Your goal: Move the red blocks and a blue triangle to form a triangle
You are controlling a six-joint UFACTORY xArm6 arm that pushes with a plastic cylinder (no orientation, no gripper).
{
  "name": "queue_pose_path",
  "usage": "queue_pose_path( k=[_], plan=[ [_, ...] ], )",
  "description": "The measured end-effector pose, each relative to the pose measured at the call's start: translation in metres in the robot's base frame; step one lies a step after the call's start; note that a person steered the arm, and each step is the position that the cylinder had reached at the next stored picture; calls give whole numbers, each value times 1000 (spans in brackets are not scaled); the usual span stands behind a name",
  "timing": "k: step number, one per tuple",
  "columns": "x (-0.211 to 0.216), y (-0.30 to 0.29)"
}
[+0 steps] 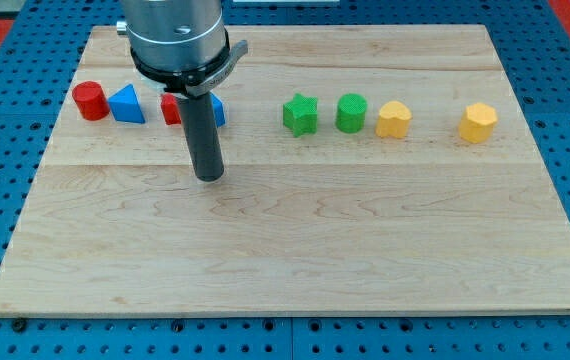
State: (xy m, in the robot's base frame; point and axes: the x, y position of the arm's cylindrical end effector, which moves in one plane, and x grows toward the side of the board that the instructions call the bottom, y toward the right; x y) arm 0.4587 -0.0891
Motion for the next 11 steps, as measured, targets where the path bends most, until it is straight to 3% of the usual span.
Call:
queue_pose_path(
  k=[2, 3, 4, 5, 8, 9, 11],
  plan=[
    [1, -4],
    [4, -41],
    [-2, -115],
    [-9, -132],
    [-13, -119],
    [-35, -190],
    [-124, -176]
  ],
)
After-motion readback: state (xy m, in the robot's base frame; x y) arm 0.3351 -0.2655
